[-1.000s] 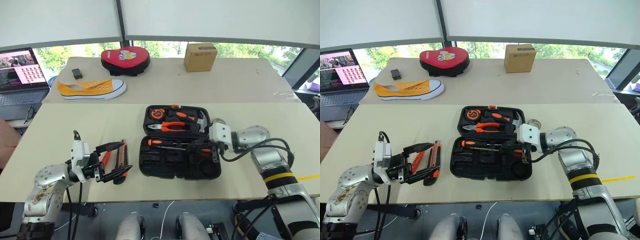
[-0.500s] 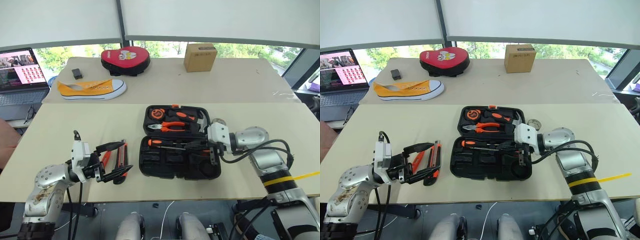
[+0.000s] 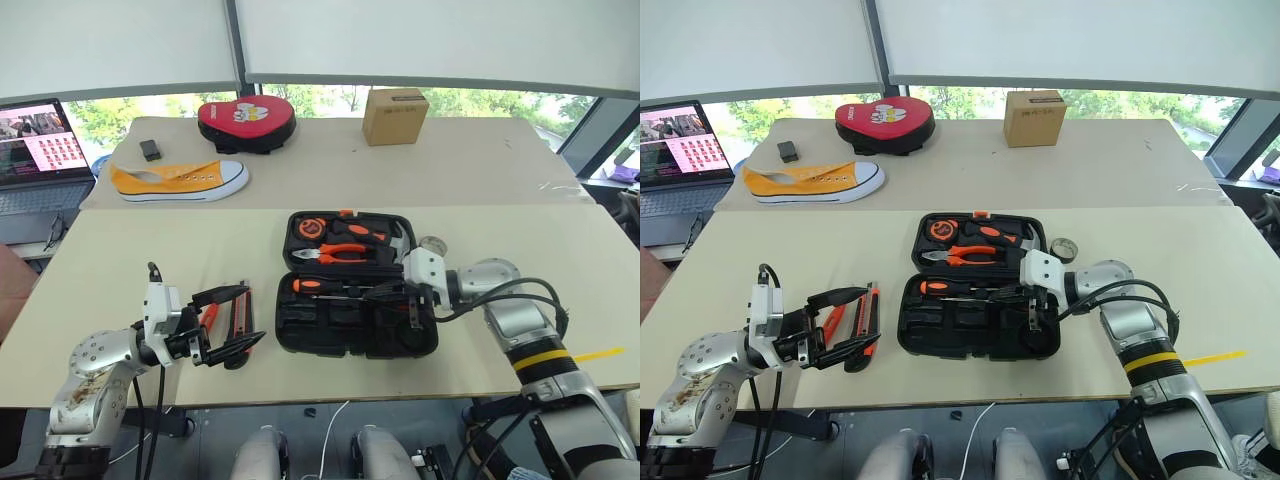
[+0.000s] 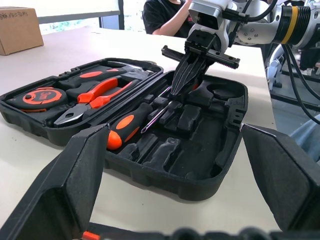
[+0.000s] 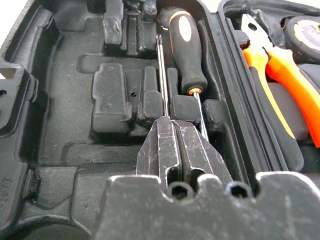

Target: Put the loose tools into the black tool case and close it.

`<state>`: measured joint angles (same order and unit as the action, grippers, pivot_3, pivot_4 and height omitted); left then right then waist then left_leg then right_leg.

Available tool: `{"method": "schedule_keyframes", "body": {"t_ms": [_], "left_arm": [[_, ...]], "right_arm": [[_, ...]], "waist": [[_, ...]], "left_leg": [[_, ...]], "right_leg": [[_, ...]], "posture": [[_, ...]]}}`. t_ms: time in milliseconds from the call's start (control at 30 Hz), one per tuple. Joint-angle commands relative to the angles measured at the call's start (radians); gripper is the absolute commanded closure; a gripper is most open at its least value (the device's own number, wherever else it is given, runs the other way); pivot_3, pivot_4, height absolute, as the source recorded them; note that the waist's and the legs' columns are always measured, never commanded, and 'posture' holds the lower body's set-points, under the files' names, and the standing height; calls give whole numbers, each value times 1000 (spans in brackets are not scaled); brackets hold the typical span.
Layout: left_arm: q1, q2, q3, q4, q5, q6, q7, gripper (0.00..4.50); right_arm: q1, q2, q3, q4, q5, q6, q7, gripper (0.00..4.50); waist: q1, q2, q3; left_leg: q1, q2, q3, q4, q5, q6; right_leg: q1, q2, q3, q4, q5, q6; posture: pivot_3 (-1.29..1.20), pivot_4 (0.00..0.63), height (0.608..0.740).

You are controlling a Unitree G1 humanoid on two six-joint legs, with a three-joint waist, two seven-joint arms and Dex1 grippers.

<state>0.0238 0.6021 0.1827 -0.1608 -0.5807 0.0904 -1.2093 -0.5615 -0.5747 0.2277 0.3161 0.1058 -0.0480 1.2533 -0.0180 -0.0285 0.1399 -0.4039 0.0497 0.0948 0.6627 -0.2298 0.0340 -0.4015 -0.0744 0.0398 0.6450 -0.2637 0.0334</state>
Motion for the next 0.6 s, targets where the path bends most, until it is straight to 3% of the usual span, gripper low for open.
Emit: {"method": "schedule_keyframes", "body": {"t_ms": [33,200,267,367,433,600], "left_arm": [[6,14,17,-16,1,-16,5,0],[45,22,59,-40,-16,8,41,0],[90,35,124,-39,-40,35,71,0],[181,61,256,-8,-44,73,141,0],[244,80,331,12,-30,103,180,0],[405,127,479,74,12,215,277,0]], "right_arm": [[5,16,55,27,-66,34,-30,4463],[19,34,-6,-53,28,24,-16,4463],[44,24,-103,-115,139,42,-7,4463],[141,-51,-227,-223,315,88,88,3757],[208,-82,-300,-266,389,84,114,3006],[376,-115,-426,-288,407,-57,134,1351]], "waist": [[-2,-1,-1],[-8,-2,-1],[-6,-2,-1],[0,-1,0],[5,-1,1],[6,-3,1]], "left_leg": [[0,0,0,0,0,0],[4,2,0,0,0,-1],[3,2,0,-1,0,-1],[-3,2,0,-1,0,0],[-4,1,0,-1,0,0],[-2,2,0,-2,-1,0]], "right_leg": [[0,0,0,0,0,0],[3,1,0,1,0,-2],[1,1,0,1,0,-2],[-4,-1,0,1,0,-2],[-4,-3,-1,-1,0,-2],[-1,-3,-3,-4,0,-2]], "posture": [[0,150,740],[0,150,740],[0,150,740],[0,150,740],[0,150,740],[0,150,740]]}}
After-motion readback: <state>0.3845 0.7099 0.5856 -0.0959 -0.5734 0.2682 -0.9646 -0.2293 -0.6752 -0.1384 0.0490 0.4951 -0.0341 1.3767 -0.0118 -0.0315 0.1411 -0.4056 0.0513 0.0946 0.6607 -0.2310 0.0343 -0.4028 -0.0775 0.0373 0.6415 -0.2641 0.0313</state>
